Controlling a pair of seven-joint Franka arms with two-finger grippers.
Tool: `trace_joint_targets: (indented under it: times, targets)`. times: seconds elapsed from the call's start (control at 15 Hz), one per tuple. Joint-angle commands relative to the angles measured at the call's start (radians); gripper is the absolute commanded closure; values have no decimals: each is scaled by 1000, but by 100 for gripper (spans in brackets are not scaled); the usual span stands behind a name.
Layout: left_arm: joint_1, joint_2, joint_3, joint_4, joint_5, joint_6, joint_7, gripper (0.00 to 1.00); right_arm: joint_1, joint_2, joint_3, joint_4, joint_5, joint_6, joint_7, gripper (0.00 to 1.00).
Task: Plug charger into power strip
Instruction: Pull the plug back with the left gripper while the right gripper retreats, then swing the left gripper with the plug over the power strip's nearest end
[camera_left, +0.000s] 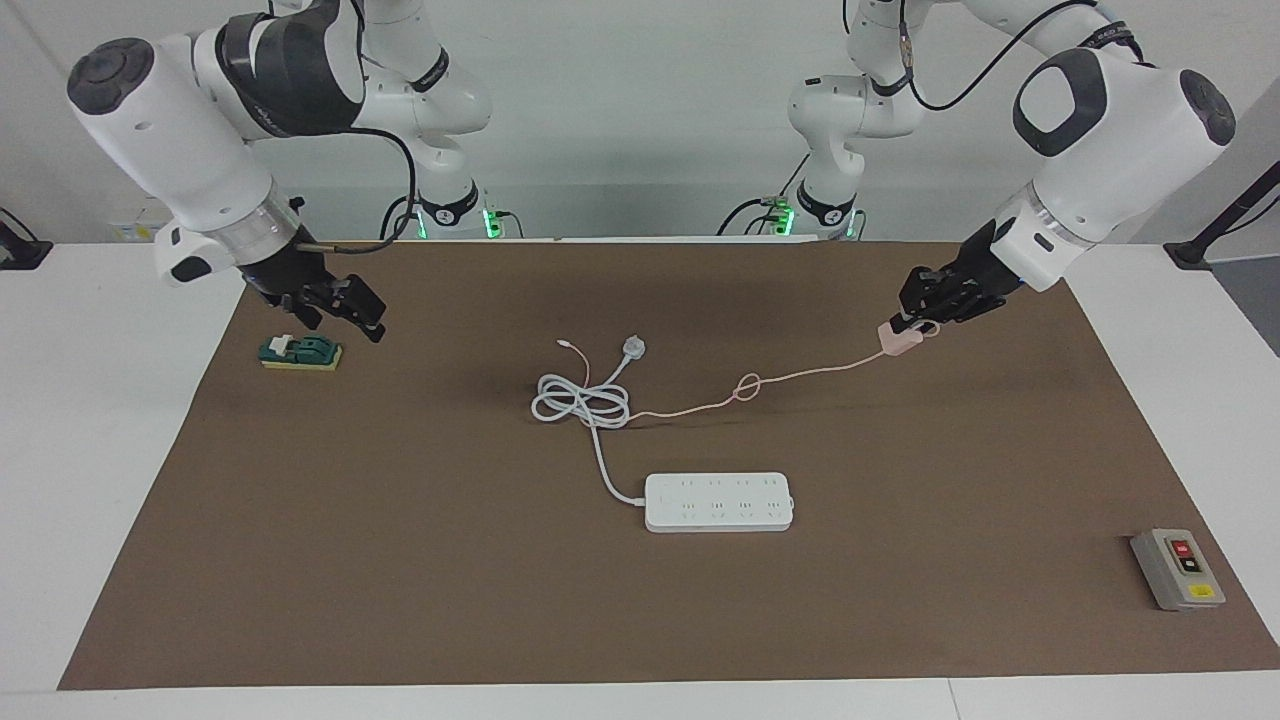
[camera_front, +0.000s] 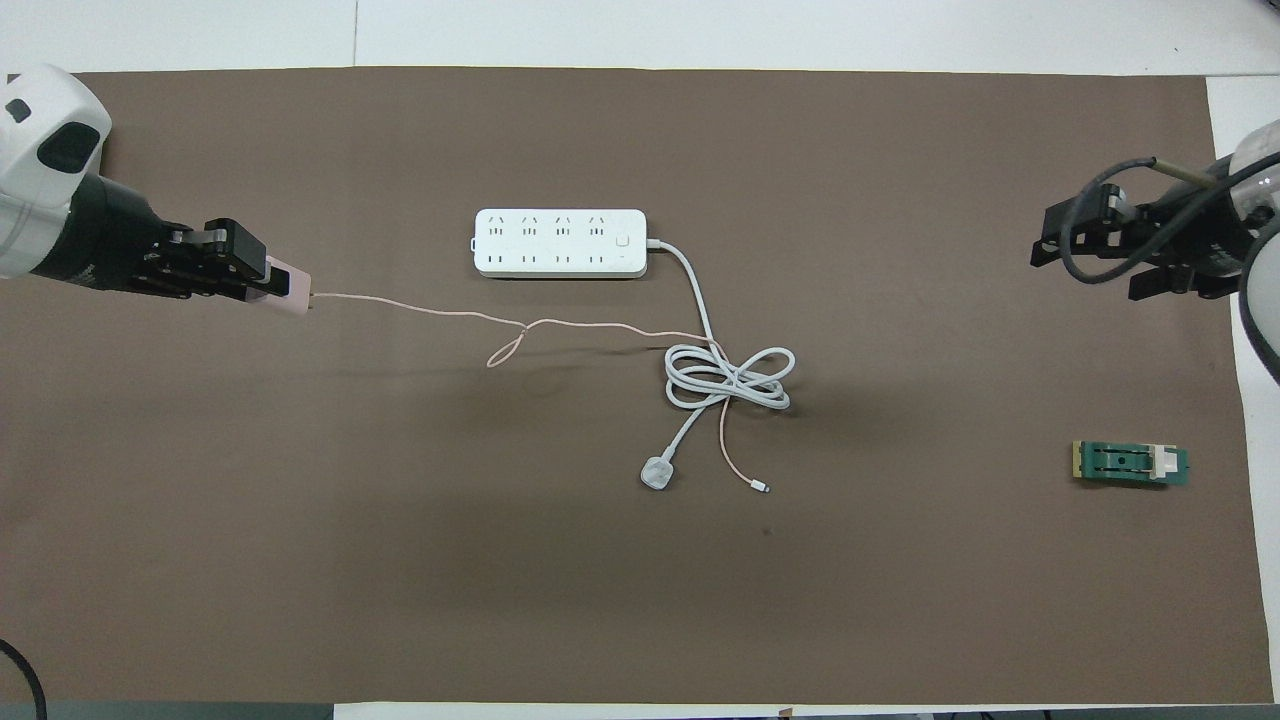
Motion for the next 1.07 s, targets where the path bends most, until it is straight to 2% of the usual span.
trace_joint_targets:
  times: [0.0, 0.2, 0.4, 0.6, 0.87, 1.0]
  targets:
    - [7, -5, -3, 0, 30, 26, 14, 100, -16, -80, 12, -24, -64, -43, -141, 0]
    - [7, -19, -2, -20, 39, 50, -79, 100, -16, -139, 12, -45, -89, -95, -189, 0]
    - [-11, -15, -17, 13, 205, 17, -170, 100, -21, -171, 17, -65, -110, -98, -218, 0]
    - [-26, -16, -17, 29, 234, -20, -177, 100, -21, -173, 21, -65, -150, -100, -256, 0]
    - [-33, -24, -19, -17, 237, 96, -485, 100, -23, -174, 21, -63, -150, -126, -262, 0]
    - [-37, -42, -22, -69, 240, 171, -918, 100, -23, -176, 21, -63, -149, -138, -264, 0]
